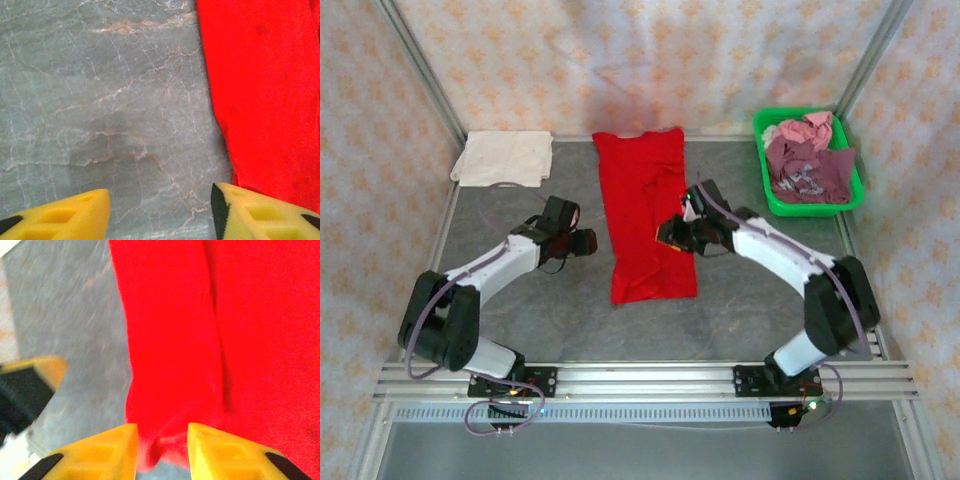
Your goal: Fold and stack the t-shirts
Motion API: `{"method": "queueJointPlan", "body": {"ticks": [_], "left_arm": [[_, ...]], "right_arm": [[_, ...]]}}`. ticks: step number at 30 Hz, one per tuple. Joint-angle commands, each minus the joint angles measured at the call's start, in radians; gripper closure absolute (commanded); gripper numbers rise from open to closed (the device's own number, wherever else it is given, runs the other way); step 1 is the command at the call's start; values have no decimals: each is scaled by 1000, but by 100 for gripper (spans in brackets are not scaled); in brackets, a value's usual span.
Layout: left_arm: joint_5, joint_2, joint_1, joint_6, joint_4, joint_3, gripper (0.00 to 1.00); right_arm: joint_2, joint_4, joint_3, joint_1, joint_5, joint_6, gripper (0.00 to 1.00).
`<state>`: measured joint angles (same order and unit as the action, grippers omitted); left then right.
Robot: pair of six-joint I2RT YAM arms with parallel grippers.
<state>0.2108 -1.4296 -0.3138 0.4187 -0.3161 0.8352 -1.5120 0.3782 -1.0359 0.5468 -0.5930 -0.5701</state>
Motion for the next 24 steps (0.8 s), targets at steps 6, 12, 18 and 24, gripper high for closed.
{"method": "queueJointPlan", "body": {"ticks": [6,12,18,24], "left_arm": [[73,223,-65,-12,143,-212,17],[31,296,-77,-2,80,-245,17],[27,288,-77,1,78,-243,17],[19,292,-78,-5,71,-244,17]], "right_arm": [[-15,-121,200,82,-62,-87,65],[-73,-181,201,85,-59,-97,65],[-118,-234,210,92,-68,-123,67],[-132,-226,206,102,-68,-120,68]]}}
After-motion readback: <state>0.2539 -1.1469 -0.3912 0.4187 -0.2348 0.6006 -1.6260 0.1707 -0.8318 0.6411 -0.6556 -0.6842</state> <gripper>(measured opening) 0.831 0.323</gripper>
